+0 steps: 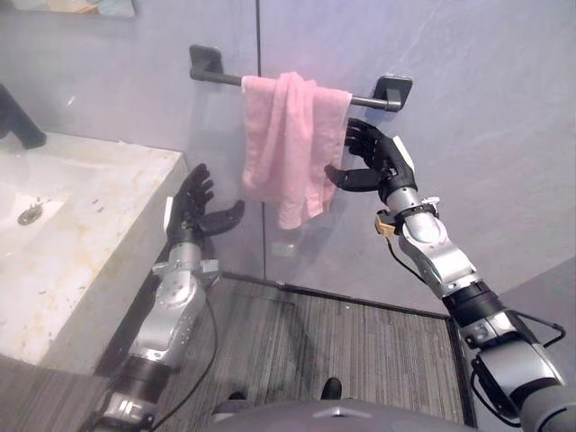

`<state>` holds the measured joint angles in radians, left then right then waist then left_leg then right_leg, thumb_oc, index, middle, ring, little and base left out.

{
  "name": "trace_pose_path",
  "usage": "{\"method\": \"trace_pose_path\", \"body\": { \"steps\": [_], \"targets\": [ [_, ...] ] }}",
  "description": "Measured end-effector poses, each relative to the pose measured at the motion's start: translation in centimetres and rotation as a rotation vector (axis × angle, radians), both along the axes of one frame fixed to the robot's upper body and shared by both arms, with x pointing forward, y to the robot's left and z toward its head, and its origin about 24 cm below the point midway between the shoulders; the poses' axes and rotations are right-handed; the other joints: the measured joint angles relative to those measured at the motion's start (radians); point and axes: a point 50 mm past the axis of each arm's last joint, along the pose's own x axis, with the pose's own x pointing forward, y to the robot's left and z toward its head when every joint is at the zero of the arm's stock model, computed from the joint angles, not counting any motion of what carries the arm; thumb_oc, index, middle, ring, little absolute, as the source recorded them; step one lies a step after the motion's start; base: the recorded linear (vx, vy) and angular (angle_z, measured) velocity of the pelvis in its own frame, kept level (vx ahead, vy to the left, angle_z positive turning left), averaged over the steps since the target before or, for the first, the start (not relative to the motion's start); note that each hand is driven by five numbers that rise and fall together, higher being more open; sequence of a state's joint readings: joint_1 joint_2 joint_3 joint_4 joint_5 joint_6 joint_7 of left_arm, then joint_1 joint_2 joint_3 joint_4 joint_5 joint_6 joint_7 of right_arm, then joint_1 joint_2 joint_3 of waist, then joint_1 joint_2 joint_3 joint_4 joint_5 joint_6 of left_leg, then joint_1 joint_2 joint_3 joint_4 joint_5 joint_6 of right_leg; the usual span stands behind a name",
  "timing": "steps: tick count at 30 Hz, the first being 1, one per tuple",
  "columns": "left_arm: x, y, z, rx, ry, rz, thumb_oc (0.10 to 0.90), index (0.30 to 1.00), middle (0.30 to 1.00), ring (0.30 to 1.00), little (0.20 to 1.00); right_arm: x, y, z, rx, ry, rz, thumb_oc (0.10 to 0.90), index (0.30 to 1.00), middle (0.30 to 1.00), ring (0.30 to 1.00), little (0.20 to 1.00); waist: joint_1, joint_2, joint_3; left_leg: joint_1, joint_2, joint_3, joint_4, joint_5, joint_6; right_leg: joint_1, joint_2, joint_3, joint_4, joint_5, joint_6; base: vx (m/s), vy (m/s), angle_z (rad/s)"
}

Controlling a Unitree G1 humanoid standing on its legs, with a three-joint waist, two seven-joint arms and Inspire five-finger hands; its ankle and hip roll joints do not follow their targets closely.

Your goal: Organize the bathroom.

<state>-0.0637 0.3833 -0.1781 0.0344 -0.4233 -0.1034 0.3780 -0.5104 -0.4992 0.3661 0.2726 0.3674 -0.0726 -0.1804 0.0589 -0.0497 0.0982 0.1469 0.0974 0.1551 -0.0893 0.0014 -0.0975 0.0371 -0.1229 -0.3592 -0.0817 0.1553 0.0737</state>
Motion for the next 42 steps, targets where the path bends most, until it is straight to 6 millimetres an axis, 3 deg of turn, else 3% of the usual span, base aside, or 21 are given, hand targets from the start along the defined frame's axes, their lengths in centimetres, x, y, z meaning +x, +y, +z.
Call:
{"method": "trace_pose_path", "body": {
  "steps": [2,3,4,5,6,8,10,13,23,25,29,34,41,42],
  "targets": [
    [0.0,0.0,0.0,0.0,0.001,0.0,0.8,0.9,0.9,0.9,0.9,0.1,-0.1,0.0,0.0,0.002,-0.003,0.8,0.9,0.9,0.9,0.9,0.003,0.0,0.0,0.0,0.0,-0.001,0.0,0.0,0.0,0.0,0.0,0.0,0.0,0.0,0.0,0.0,0.0,0.0],
    [0.0,0.0,0.0,0.001,0.001,0.0,0.8,0.9,0.9,0.9,0.9,0.3,-0.1,0.1,-0.003,0.003,-0.007,0.775,0.862,0.862,0.862,0.862,0.004,0.0,0.0,0.0,0.0,-0.001,0.0,0.0,0.0,0.0,0.0,0.0,0.0,0.0,0.0,0.0,0.0,0.0],
    [0.0,0.0,0.0,0.001,0.001,-0.001,0.8,0.9,0.9,0.9,0.9,0.5,-0.2,0.2,-0.005,0.003,-0.011,0.69,0.735,0.735,0.735,0.735,0.005,0.0,0.0,0.0,0.0,-0.001,0.0,0.0,0.0,0.0,0.0,-0.001,0.0,0.0,0.0,0.0,0.0,0.0],
    [0.0,0.0,0.0,0.001,0.001,-0.001,0.8,0.9,0.9,0.9,0.9,0.5,-0.2,0.2,-0.005,0.003,-0.012,0.671,0.707,0.707,0.707,0.707,0.007,0.0,0.0,0.0,0.0,-0.001,0.0,0.0,0.0,0.0,0.0,-0.001,0.0,0.0,0.0,0.0,0.0,0.0],
    [0.0,0.0,0.0,0.001,0.001,-0.001,0.8,0.9,0.9,0.9,0.9,0.6,-0.2,0.2,-0.005,0.003,-0.012,0.593,0.589,0.589,0.589,0.589,0.009,0.0,0.0,-0.001,0.0,-0.002,0.0,0.0,0.0,0.0,0.0,-0.001,0.0,0.0,0.0,0.0,0.0,0.0],
    [0.0,0.0,0.0,0.001,0.001,-0.001,0.8,0.9,0.9,0.9,0.9,0.6,-0.2,0.3,-0.002,0.003,-0.011,0.508,0.462,0.462,0.462,0.462,0.013,0.0,0.0,-0.001,0.0,-0.002,0.0,0.0,0.0,0.0,0.0,-0.002,0.0,0.0,0.0,0.0,0.0,0.0],
    [0.0,0.0,0.0,0.001,0.001,-0.003,0.8,0.9,0.9,0.9,0.9,0.6,-0.2,0.4,0.001,0.001,-0.007,0.45,0.375,0.375,0.375,0.375,0.02,0.0,0.0,-0.001,-0.001,-0.003,0.001,0.0,0.0,0.0,0.0,-0.002,0.0,0.0,0.0,0.0,0.0,0.0],
    [0.0,0.0,0.0,0.002,0.001,-0.003,0.8,0.9,0.9,0.9,0.9,0.8,0.1,0.8,-0.002,-0.01,0.001,0.417,0.326,0.326,0.326,0.326,0.024,-0.001,0.001,-0.002,-0.001,-0.005,0.003,0.0,0.0,0.0,0.0,-0.002,0.0,0.0,0.0,0.0,-0.001,0.01],
    [0.6,0.3,0.9,0.038,-0.028,-0.035,0.8,0.9,0.9,0.9,0.9,0.9,1.0,1.1,0.025,-0.03,0.023,0.4,0.3,0.3,0.3,0.3,0.009,-0.005,0.003,0.003,-0.004,0.0,0.003,-0.002,0.002,0.0,-0.002,0.007,0.0,0.0,0.0,0.0,0.005,-0.01],
    [1.5,0.2,1.8,0.052,-0.056,-0.059,0.8,0.9,0.9,0.9,0.9,0.9,1.6,1.0,0.036,-0.031,0.041,0.4,0.3,0.3,0.3,0.3,-0.004,-0.005,0.003,0.003,-0.004,0.0,0.003,-0.002,0.002,0.0,-0.002,0.008,0.0,0.0,0.0,0.0,0.0,0.0],
    [4.2,0.5,5.6,0.127,-0.152,-0.116,0.8,0.9,0.9,0.9,0.9,0.9,3.2,1.3,0.035,-0.044,0.108,0.4,0.3,0.3,0.3,0.3,-0.033,-0.005,0.002,0.011,-0.004,0.013,0.003,-0.002,0.002,0.0,0.0,0.02,0.0,0.001,0.001,0.0,0.026,-0.08],
    [5.7,0.6,8.3,0.152,-0.216,-0.176,0.8,0.9,0.9,0.9,0.9,0.9,3.8,1.3,0.028,-0.042,0.148,0.4,0.3,0.3,0.3,0.3,-0.059,0.002,-0.002,0.021,-0.005,0.033,0.003,-0.006,0.003,0.0,0.001,0.037,0.0,0.002,0.001,0.01,0.024,-0.1],
    [5.9,1.0,7.6,0.148,-0.164,-0.215,0.8,0.9,0.9,0.9,0.9,0.8,4.0,1.3,0.019,-0.041,0.17,0.4,0.3,0.3,0.3,0.3,-0.067,0.009,-0.005,0.028,-0.006,0.047,0.003,-0.008,0.005,-0.001,0.002,0.048,0.0,0.002,0.001,0.01,0.012,-0.05],
    [6.0,1.1,7.4,0.146,-0.147,-0.224,0.745,0.818,0.818,0.818,0.818,0.8,4.0,1.3,0.019,-0.041,0.171,0.417,0.326,0.326,0.326,0.326,-0.068,0.009,-0.005,0.028,-0.007,0.047,0.003,-0.008,0.005,-0.001,0.002,0.048,0.0,0.002,0.001,0.0,0.0,0.0]
  ]
}}
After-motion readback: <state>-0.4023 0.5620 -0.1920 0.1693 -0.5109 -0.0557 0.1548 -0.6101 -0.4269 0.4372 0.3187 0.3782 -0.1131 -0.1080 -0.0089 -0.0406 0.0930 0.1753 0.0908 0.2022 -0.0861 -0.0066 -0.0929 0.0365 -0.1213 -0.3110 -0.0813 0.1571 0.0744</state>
